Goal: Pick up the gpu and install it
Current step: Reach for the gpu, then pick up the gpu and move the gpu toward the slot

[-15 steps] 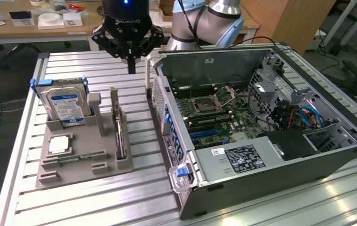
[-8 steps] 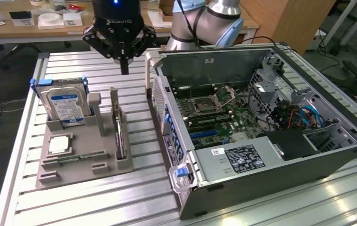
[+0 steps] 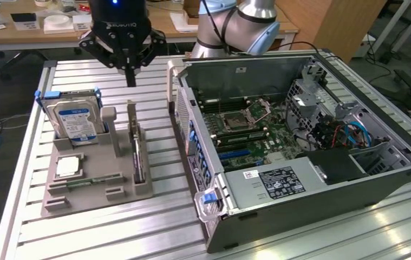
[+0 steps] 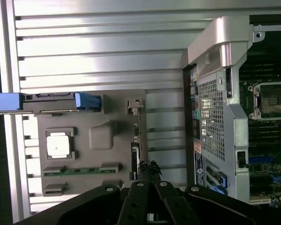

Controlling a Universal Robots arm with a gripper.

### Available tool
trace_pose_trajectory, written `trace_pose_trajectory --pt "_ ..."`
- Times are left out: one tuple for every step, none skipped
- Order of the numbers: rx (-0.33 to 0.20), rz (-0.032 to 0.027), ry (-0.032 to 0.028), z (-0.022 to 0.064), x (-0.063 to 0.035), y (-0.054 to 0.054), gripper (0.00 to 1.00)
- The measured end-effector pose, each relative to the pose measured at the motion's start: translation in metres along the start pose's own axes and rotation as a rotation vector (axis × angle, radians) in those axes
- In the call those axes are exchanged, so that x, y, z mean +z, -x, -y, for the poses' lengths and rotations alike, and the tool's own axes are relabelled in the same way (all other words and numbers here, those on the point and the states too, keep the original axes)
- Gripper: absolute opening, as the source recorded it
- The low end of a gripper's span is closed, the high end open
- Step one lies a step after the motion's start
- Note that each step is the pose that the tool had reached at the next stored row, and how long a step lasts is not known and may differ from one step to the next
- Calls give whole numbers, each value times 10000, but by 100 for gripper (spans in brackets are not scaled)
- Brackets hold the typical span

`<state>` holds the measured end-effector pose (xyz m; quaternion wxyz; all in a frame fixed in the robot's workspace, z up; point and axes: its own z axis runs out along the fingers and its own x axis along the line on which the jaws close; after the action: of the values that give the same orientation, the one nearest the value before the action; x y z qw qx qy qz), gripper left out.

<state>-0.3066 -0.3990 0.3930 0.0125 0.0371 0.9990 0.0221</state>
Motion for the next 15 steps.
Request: trace_pose_trajectory --pt "-1 0 0 2 -1 -29 11" --pt "-1 -1 0 4 -2 -58 11" --pt "-1 -1 -1 7 -3 -90 11" --pt "-2 -1 0 10 -3 -126 11" --pt "-2 0 0 12 -4 -164 11" --pt "0 -1 0 14 -5 -191 11" --pt "0 0 0 15 -5 -206 11" --pt "0 0 1 15 -5 -206 11" --pt "0 0 0 15 -5 -206 11" --pt "-1 0 0 15 -5 -206 11" --pt "-1 -1 0 15 -6 -206 11" --pt "-1 -1 0 15 -6 -206 11" --pt "-1 -1 -1 15 -6 -206 11" --pt "-1 -1 0 15 -6 -206 11" --pt "-1 0 0 15 -6 -206 11"
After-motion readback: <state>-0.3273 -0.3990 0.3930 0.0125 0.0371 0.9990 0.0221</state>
